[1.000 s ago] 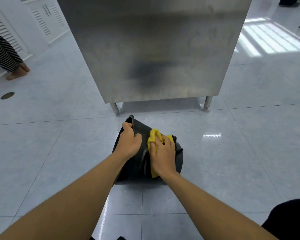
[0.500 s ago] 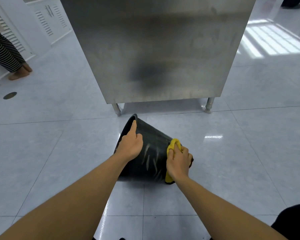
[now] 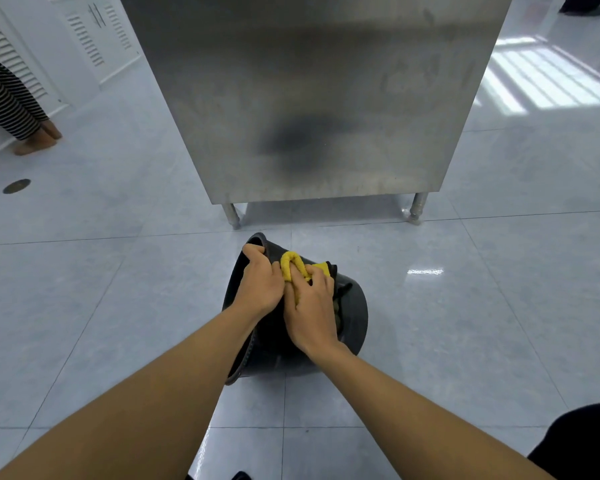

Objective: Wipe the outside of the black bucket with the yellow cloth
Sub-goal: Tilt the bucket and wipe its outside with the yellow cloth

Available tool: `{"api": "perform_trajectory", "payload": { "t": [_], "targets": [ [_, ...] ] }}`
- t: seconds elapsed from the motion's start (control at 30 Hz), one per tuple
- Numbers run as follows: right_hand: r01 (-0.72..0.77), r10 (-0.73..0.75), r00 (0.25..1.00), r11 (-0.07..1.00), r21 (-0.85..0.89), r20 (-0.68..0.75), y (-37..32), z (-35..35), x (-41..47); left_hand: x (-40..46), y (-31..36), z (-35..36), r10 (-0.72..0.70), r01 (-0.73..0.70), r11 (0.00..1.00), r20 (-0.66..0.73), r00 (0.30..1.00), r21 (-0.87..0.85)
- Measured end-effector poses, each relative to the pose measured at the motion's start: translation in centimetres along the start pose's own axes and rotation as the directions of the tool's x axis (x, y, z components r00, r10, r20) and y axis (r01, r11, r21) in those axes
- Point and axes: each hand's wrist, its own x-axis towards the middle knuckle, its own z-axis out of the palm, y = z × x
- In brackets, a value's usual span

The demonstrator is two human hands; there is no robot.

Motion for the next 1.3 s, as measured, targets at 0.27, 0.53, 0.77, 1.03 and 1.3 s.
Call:
{"api": "perform_trajectory", "payload": {
  "t": [0.27, 0.53, 0.77, 1.03, 1.3],
  "targets": [
    [-0.281, 0.279, 0.96, 0.957, -0.071, -0.031, 3.7, -0.7, -0.6, -0.2, -0.7, -0.6, 0.036, -0.04, 0.982, 0.026, 0.999, 0.182],
    [0.013, -0.012, 1.0, 1.0, -0.027, 0.024, 0.8, 0.8, -0.9, -0.1, -0.5, -1.2, 0.01, -0.026, 0.94, 0.049, 0.999, 0.34],
    [0.048, -0.048, 0.998, 0.999, 0.0, 0.039, 0.5, 1.1, -0.5, -0.2, -0.4, -1.5, -0.004, -0.03, 0.958, 0.12, 0.993, 0.284],
    [-0.375, 0.373, 0.927, 0.911, -0.168, -0.047, 7.2, -1.1, -0.2, 0.7, -0.8, -0.6, -0.057, 0.04, 0.994, 0.174, 0.983, 0.1],
    [-0.547, 0.547, 0.837, 0.833, -0.086, -0.028, 8.5, -2.2, -0.8, 1.1, -0.7, -0.6, 0.045, -0.053, 0.995, 0.081, 0.996, 0.09]
  ]
}}
